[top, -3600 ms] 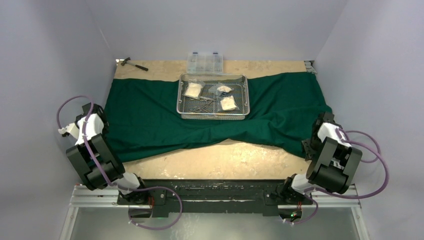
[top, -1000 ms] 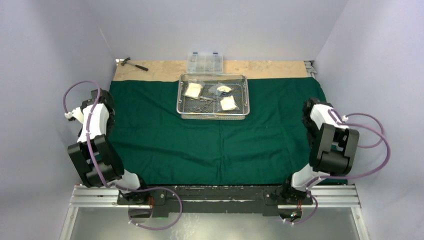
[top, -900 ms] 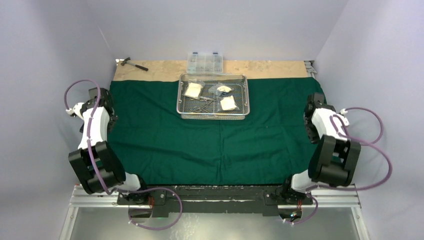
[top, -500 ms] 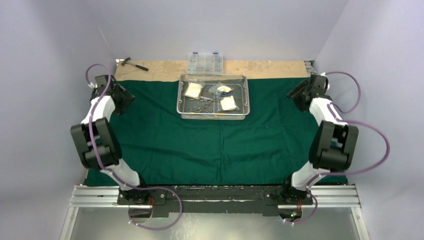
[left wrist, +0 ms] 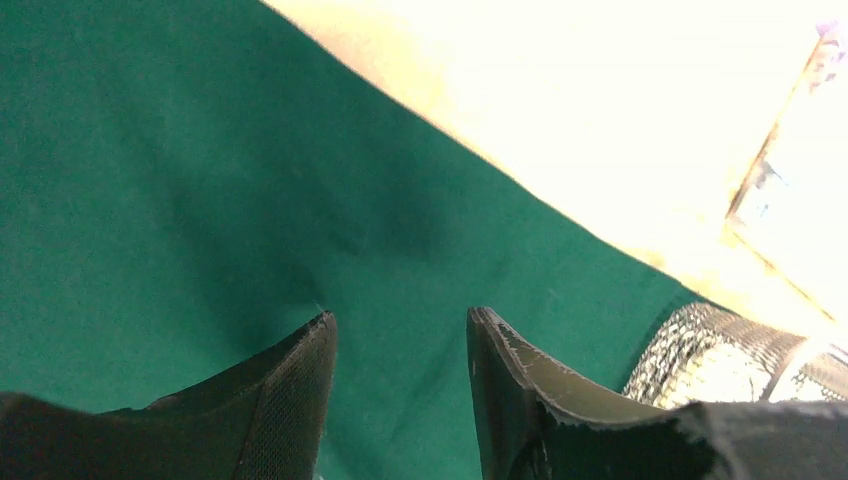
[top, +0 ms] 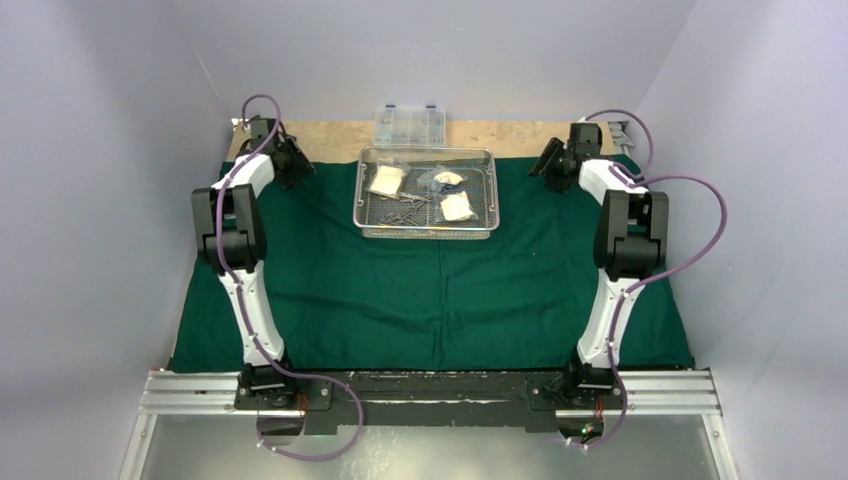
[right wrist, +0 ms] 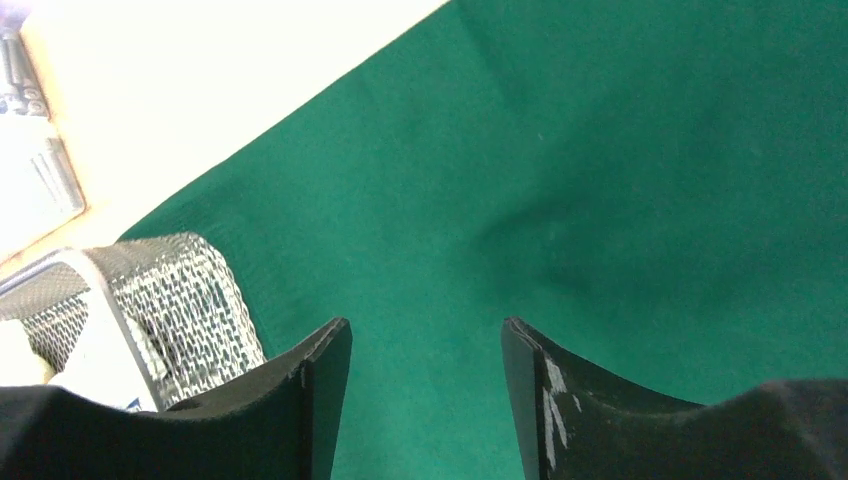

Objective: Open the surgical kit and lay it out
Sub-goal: Smooth out the surgical kit at the center of the board, then adjust the container in the surgical kit.

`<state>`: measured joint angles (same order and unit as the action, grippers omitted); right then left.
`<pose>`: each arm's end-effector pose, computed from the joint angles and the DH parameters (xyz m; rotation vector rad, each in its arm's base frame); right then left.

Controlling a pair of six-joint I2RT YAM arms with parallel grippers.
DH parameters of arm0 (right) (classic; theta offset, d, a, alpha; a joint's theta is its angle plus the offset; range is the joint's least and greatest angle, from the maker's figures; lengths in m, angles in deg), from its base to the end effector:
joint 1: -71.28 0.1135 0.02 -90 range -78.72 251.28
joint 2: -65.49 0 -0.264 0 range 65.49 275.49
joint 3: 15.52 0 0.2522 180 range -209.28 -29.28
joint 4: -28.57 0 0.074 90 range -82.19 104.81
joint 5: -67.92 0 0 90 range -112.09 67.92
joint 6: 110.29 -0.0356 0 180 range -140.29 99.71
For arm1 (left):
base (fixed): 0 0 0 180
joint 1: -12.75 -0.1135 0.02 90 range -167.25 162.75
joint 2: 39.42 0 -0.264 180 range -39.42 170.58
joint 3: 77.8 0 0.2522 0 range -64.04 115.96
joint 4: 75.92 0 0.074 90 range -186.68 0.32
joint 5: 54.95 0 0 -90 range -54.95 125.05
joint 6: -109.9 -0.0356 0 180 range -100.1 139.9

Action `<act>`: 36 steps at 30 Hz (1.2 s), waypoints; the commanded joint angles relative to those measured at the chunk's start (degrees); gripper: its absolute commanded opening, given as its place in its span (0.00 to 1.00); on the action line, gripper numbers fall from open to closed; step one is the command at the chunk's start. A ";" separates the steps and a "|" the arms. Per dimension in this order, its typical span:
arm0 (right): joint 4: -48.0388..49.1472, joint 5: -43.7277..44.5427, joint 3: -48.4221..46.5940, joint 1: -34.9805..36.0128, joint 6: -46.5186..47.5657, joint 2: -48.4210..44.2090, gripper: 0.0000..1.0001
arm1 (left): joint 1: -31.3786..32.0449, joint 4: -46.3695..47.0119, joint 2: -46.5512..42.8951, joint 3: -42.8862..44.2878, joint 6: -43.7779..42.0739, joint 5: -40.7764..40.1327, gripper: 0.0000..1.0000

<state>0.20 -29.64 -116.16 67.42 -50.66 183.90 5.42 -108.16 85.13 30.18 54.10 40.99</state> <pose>0.4608 -0.0264 0.1899 0.6450 2.3117 0.3758 0.4800 0.0580 0.1767 -0.8221 2.3027 -0.3368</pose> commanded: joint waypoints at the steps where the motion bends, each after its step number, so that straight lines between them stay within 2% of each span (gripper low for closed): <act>1: 0.34 -2.54 -7.50 0.55 2.22 4.52 0.58 | 0.38 1.52 3.63 5.75 -0.96 0.53 0.48; 4: -0.11 -5.63 -10.44 0.67 2.44 6.93 0.56 | 0.61 0.45 6.11 7.94 0.31 2.18 0.41; 6: 1.53 -9.14 -10.49 0.69 2.56 6.36 0.58 | 0.82 2.91 5.32 7.36 1.77 6.20 0.41; 8: 2.43 -13.75 -10.20 0.69 2.44 4.71 0.63 | 1.09 7.11 3.51 6.51 3.08 11.87 0.45; 15: 7.16 -22.47 -0.94 1.85 0.52 -4.67 0.79 | 2.01 11.60 -1.96 5.36 4.17 21.93 0.58; 20: -0.92 -19.07 0.92 5.63 7.21 -7.01 0.80 | 5.51 9.80 -6.60 -1.53 0.24 19.67 0.63; 30: -6.11 -8.57 1.19 11.65 11.39 -5.71 0.61 | 11.19 7.53 -9.21 -8.95 -0.34 16.19 0.61; 33: -5.84 -6.87 1.17 12.69 11.56 -5.11 0.49 | 11.85 6.28 -8.57 -8.84 -0.49 15.01 0.55; 36: -5.41 -5.46 1.12 13.52 11.32 -4.34 0.30 | 12.27 5.56 -8.00 -8.87 -0.37 14.02 0.49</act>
<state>-5.22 -38.90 -114.80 80.28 -40.58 179.13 17.46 -102.50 78.31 21.06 54.79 57.31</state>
